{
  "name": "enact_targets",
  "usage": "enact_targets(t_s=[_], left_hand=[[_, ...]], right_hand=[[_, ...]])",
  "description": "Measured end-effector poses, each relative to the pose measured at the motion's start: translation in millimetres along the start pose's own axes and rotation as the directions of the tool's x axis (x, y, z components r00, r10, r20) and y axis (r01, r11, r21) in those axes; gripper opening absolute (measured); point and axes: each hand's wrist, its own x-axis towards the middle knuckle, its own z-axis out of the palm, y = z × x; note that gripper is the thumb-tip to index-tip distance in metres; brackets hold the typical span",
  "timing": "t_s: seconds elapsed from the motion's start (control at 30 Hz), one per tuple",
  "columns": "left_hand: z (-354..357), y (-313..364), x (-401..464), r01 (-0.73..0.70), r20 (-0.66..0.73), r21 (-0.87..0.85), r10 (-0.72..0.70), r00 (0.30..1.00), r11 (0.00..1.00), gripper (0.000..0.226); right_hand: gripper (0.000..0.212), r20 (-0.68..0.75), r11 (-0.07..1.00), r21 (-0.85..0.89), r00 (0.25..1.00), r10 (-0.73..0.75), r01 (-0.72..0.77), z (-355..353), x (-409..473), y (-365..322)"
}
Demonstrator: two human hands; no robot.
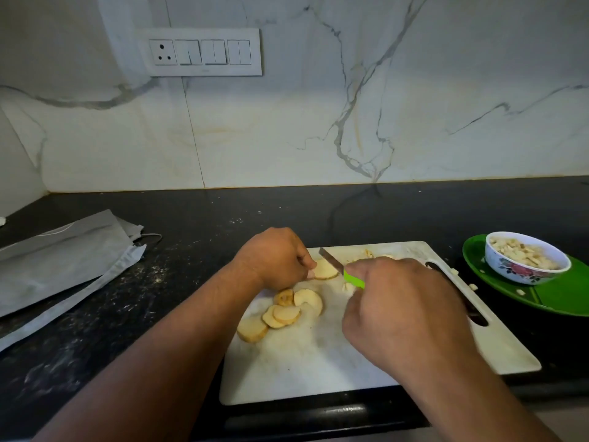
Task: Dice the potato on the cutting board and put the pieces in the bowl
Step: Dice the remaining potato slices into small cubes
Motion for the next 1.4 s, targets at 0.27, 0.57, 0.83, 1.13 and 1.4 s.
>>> enact_targets(t_s=[0.27,0.57,0.83,1.13,1.4], left_hand=[[-1.3,-3.0,2.6,0.036,-0.040,-0.068,-0.039,0.998,0.997,0.008],[0.4,-1.5,0.7,0.031,-0.075,-0.035,-0.033,0.997,0.999,0.006],[-1.8,1.0,0.4,0.050,-0.063,-0.053,-0.053,0.997,0.997,0.006],[-1.4,0.0,0.3,0.052,-0.044,-0.067,-0.055,0.998,0.996,0.007],[-1.7,-4.5,3.6,0.075,-0.019,-0.120,-0.077,0.997,0.990,0.003]], right_hand=[[0.047,0.038,0.999,0.015,0.999,-0.038,0.038,14.8,-13.3,-0.2],[0.047,0.016,1.000,-0.012,0.999,-0.028,0.028,-9.0,-24.5,3.9],[0.045,0.084,0.998,-0.017,0.995,-0.053,0.055,15.7,-16.3,-5.8],[0.045,0.033,1.000,-0.018,0.999,-0.012,0.013,-3.2,-21.4,-2.1],[0.040,0.058,0.999,0.045,0.998,-0.009,0.006,18.9,-3.0,-15.9]])
